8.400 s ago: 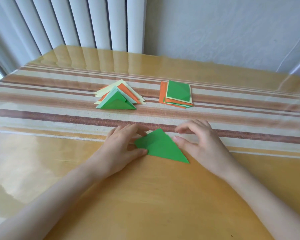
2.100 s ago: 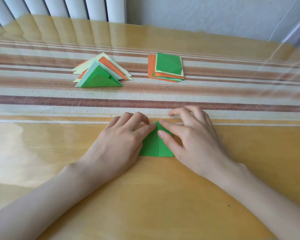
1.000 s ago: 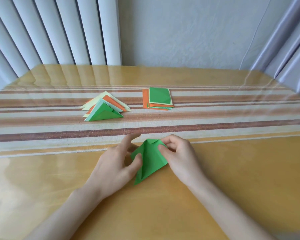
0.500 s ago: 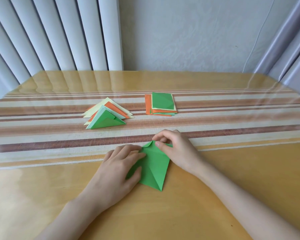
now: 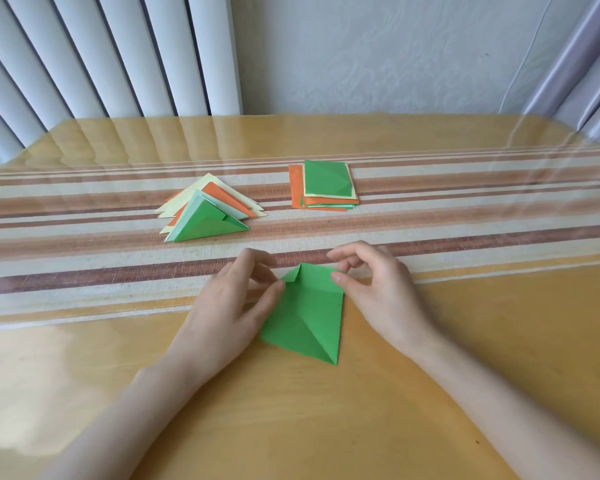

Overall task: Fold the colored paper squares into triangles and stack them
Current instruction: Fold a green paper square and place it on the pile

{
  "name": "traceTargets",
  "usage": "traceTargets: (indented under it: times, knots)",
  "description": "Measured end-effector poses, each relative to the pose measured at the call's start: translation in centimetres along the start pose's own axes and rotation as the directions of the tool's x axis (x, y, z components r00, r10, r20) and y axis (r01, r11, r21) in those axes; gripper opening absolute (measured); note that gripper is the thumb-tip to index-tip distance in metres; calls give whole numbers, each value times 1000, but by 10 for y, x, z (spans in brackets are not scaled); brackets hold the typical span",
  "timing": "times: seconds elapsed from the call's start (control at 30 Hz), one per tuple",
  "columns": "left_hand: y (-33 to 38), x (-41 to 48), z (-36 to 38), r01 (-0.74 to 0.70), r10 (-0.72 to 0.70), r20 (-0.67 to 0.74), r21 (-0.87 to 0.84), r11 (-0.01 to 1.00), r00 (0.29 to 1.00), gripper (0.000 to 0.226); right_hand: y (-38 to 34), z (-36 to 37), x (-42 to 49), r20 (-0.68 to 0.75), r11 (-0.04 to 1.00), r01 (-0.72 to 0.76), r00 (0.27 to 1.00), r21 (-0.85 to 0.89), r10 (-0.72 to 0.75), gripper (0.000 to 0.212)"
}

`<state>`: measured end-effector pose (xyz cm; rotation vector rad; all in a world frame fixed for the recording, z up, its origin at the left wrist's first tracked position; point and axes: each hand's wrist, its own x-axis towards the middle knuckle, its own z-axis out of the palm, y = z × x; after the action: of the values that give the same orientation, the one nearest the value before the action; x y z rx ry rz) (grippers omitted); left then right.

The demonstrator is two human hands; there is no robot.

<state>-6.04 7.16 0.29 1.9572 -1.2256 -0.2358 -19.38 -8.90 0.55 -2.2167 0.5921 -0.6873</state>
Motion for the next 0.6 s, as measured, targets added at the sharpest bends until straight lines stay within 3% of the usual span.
traceTargets:
  times: [0.27, 0.47, 0.6]
  knots:
    - [-6, 21, 1, 9, -11, 23, 114, 993, 1000, 12, -1, 1, 5, -30, 984, 169, 985, -51, -171, 23]
    - [-10, 20, 2, -109, 116, -35, 173, 979, 993, 11, 5, 4, 5, 38, 981, 116, 993, -156, -111, 20]
    - [-11, 21, 2, -224, 235, -27, 206, 953, 972, 7, 6, 5, 4, 58, 951, 221, 975, -218, -213, 10]
